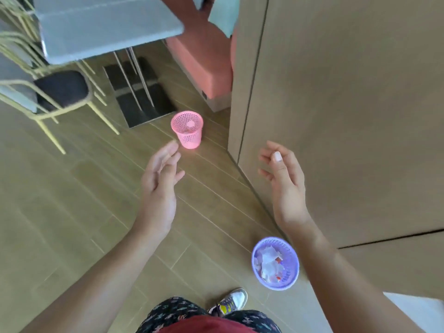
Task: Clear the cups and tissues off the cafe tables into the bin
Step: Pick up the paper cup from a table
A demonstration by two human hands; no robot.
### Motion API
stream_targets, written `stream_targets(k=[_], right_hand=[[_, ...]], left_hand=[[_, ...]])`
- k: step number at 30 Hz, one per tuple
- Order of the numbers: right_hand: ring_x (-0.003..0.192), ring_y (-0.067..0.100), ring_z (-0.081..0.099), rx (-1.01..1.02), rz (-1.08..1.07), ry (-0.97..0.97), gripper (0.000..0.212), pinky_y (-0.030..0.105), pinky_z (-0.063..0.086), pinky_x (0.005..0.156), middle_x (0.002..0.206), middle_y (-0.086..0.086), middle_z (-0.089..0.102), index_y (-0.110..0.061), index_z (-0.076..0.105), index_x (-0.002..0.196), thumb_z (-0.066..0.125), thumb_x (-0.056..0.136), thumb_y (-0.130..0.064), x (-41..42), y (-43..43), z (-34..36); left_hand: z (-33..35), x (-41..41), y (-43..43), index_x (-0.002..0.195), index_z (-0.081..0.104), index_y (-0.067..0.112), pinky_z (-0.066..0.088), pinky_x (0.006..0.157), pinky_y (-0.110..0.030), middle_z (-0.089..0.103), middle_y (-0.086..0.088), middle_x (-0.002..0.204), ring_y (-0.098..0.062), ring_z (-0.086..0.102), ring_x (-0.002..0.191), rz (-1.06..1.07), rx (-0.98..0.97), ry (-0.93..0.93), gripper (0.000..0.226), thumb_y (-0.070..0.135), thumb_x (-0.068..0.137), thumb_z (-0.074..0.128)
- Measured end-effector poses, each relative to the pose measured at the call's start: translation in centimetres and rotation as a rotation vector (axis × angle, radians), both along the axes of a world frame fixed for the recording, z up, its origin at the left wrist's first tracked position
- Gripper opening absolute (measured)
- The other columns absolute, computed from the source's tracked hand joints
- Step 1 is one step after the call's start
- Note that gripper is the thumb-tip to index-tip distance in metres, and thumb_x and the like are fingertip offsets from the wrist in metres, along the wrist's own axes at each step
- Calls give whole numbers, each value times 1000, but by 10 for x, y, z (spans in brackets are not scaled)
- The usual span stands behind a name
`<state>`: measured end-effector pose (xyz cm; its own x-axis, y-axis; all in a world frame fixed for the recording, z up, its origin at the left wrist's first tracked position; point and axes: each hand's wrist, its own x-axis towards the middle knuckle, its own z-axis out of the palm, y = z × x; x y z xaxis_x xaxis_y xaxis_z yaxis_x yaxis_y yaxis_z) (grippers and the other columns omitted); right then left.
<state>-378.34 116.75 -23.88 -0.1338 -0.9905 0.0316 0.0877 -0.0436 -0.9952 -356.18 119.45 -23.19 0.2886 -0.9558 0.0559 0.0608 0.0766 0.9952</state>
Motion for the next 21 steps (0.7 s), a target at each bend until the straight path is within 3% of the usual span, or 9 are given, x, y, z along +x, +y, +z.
stream_targets(k=[4, 7, 10, 13, 16, 21], right_hand=[[123, 15, 65, -44, 178, -13, 49, 36, 53, 105, 127, -2, 70, -29, 66, 125, 58, 88, -60, 74, 0, 18], [125, 15, 64, -74, 298, -8, 44, 39, 52, 108, 129, -3, 69, -29, 67, 124, 56, 91, -56, 134, 13, 28], [124, 16, 65, -78, 392, -16, 52, 44, 52, 110, 131, 5, 68, -20, 65, 130, 57, 92, -55, 202, 36, 36], [120, 12, 67, -87, 489, -17, 51, 43, 51, 110, 124, 1, 70, -12, 63, 134, 55, 97, -46, 275, 66, 42], [120, 16, 68, -112, 588, -29, 56, 45, 53, 109, 124, 1, 71, -14, 65, 132, 57, 91, -53, 351, 103, 45], [121, 18, 67, -124, 776, -51, 45, 47, 53, 108, 123, 3, 72, -21, 66, 126, 57, 93, -50, 470, 171, 44]], left_hand=[[11, 70, 34, 140, 57, 25, 50, 108, -45, 56, 5, 148, -11, 55, 136, 186, -36, -10, 36, 32, 107, 43], [21, 123, 71, 132, 60, 33, 51, 105, -43, 57, 6, 147, -11, 55, 136, 305, -60, 2, 34, 41, 101, 48], [32, 179, 120, 129, 62, 34, 51, 103, -41, 58, 7, 145, -11, 56, 134, 431, -70, 22, 31, 36, 102, 47], [41, 240, 174, 129, 63, 30, 52, 102, -39, 60, 7, 144, -10, 58, 132, 564, -64, 29, 26, 26, 109, 47], [49, 299, 232, 126, 65, 30, 52, 97, -35, 62, 6, 140, -9, 61, 128, 704, -74, 27, 25, 26, 107, 48], [58, 384, 331, 124, 65, 30, 53, 100, -37, 62, 3, 140, -11, 60, 129, 908, -91, 0, 33, 33, 96, 48]])
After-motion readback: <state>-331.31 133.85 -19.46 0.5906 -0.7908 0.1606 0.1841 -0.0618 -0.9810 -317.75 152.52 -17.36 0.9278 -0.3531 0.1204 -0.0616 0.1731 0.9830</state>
